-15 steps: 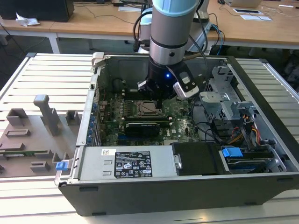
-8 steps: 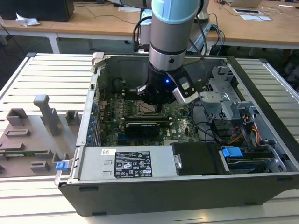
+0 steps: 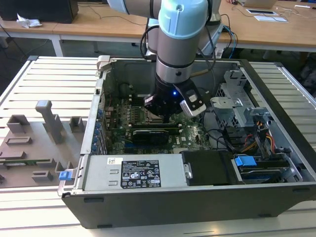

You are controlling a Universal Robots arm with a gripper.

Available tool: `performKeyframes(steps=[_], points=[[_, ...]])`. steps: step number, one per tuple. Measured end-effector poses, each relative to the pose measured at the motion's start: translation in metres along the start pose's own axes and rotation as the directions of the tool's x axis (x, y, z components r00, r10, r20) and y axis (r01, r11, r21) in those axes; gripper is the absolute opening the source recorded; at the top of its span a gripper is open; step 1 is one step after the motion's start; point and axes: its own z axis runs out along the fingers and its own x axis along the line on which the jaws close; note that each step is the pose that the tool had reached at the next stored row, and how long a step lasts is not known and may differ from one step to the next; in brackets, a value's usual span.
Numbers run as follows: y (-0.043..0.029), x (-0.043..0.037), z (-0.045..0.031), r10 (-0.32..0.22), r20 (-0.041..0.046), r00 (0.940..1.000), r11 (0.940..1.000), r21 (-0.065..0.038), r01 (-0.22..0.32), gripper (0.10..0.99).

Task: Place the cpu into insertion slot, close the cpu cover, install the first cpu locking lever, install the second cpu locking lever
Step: 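Install the second cpu locking lever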

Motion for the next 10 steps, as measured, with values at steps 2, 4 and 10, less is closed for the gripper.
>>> performKeyframes(steps=[2, 4, 10], points=[[0.0024, 0.0007, 0.0014, 0.000, 0.0002, 1.0000, 1.0000, -0.003, 0.000, 0.106], [0.0034, 0.0049, 0.0027, 0.000, 0.0004, 1.0000, 1.0000, -0.005, 0.000, 0.106], [0.0036, 0.0266, 0.0124, -0.010, -0.0007, 1.0000, 0.9999, -0.009, 0.010, 0.106]])
